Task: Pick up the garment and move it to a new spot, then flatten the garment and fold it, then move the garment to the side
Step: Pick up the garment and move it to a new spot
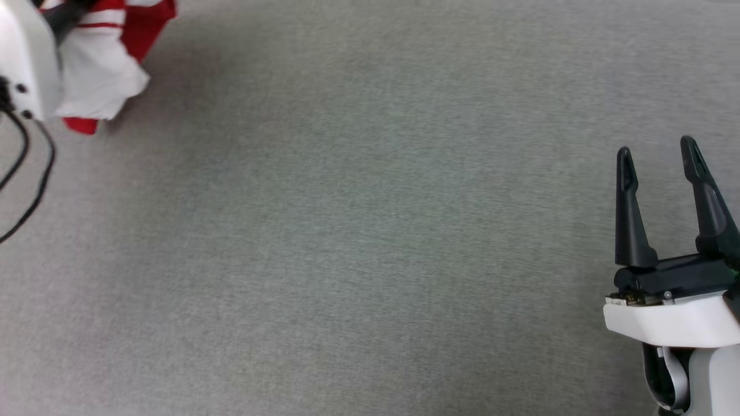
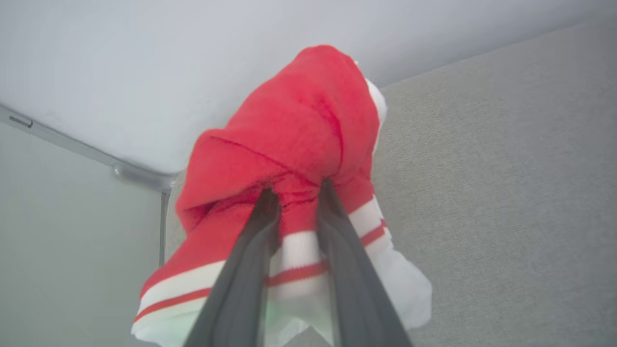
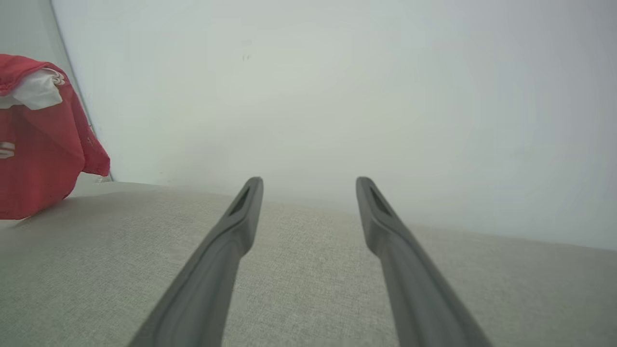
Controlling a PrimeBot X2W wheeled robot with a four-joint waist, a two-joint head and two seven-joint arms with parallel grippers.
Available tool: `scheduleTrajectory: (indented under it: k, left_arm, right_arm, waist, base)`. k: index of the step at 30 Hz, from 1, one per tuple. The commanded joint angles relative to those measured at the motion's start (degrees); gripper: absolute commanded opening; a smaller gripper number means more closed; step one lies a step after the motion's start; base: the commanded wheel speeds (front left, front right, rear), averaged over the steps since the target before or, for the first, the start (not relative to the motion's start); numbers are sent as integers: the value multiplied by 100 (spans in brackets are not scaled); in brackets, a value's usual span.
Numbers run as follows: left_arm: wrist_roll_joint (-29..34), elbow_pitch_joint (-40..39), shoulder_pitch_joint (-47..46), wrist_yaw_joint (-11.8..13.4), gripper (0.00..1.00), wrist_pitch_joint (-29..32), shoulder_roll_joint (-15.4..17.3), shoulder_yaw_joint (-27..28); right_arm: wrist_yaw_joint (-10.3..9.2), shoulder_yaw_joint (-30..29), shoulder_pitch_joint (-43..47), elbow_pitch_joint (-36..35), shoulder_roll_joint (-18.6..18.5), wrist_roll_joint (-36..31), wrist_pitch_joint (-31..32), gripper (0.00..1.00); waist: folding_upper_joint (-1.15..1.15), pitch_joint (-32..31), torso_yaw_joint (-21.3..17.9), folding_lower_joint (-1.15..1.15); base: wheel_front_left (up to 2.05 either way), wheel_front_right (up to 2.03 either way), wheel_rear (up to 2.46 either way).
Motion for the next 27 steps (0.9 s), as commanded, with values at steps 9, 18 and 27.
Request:
scheduleTrajectory:
  k: [9,18,27]
  left_arm:
    - [353,-730,-600,2,0,156,-857,-681]
    - [434,-905,-833,2,0,43,-1744,-1779]
    - [297,-666,-472,2,0,-104,-2460,-3236]
  right_arm:
    - [-2,-83,65,34,18,348,-12,100]
    - [-2,-103,-23,50,18,522,-12,100]
    - [-2,-113,-90,49,17,624,-12,100]
  waist:
    - [0,-194,-974,0]
    - [0,-33,-1510,0]
    - [0,183,-1739,0]
  base:
    - [0,0,0]
    - [0,0,0]
    - [0,0,0]
